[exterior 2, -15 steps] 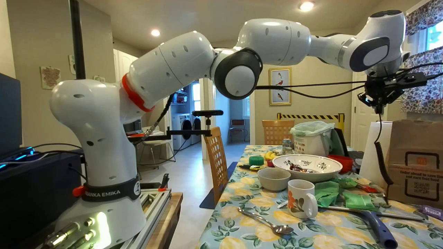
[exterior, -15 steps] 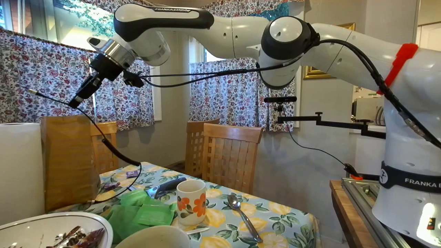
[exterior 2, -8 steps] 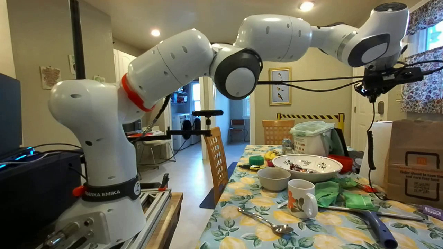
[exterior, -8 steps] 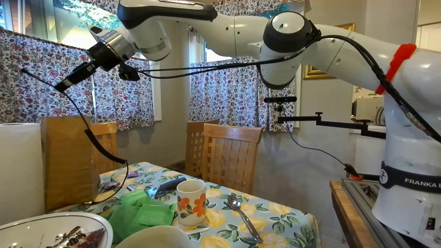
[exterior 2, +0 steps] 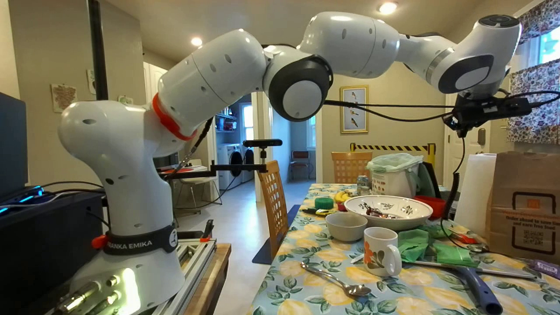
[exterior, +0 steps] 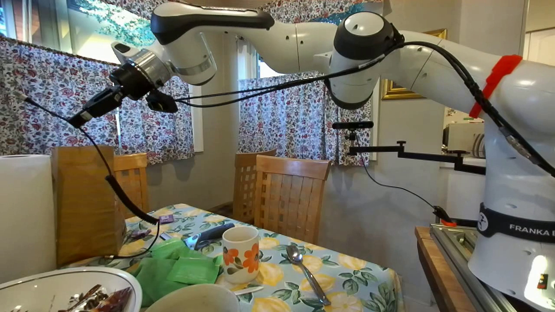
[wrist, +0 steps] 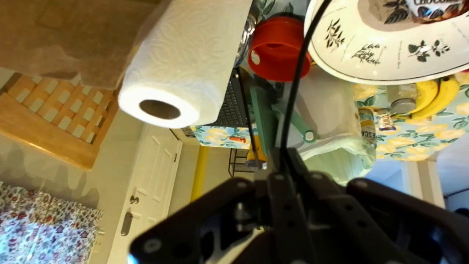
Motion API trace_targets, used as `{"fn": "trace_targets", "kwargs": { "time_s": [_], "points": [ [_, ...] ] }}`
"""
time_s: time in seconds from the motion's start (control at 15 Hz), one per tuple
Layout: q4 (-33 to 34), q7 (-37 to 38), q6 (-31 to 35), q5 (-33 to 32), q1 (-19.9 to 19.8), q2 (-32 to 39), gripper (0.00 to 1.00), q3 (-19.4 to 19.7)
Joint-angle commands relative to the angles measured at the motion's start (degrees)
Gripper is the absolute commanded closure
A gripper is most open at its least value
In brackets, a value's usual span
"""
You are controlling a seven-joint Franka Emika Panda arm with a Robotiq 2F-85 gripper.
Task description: Put the cable on top of the green rag
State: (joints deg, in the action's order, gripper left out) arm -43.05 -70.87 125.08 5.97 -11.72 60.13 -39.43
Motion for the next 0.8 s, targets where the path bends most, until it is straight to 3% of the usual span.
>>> {"fn": "trace_targets", "kwargs": {
  "time_s": [0.0,0.27,0.33,0.73],
  "points": [
    [-13.5,-5.0,0.9,0.2,-5.6,-6.6,0.99,-1.0],
    [-22.2,-6.1,0.7,1.1,-9.7,-11.4,0.99,-1.9],
    [-24.0,-8.0,0.3,6.2,-8.7,-13.9,0.99,2.1],
    [-37.5,-14.9,-0.5,17.0,-9.6,-23.5,0.99,6.9]
  ]
}}
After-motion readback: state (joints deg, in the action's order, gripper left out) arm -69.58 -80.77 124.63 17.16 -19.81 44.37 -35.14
